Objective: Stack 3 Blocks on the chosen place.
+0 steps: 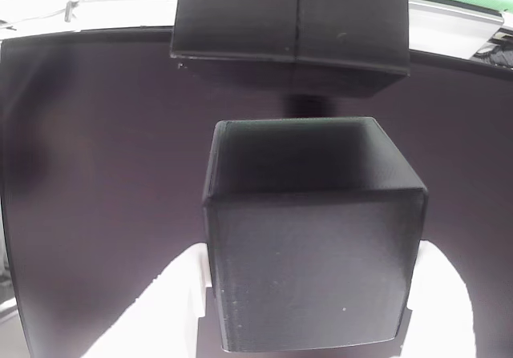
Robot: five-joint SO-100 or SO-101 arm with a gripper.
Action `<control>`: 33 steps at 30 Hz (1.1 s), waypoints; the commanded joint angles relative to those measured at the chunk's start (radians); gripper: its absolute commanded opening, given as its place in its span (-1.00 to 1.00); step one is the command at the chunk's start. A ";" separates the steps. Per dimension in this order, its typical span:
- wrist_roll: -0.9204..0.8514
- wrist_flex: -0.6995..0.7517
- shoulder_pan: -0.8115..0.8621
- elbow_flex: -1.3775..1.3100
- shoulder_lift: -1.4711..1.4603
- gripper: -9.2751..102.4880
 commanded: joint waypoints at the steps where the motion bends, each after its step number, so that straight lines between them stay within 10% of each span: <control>1: -0.011 -0.029 -0.005 0.012 0.055 -0.45; 33: -0.086 -0.368 0.048 0.285 0.103 -0.43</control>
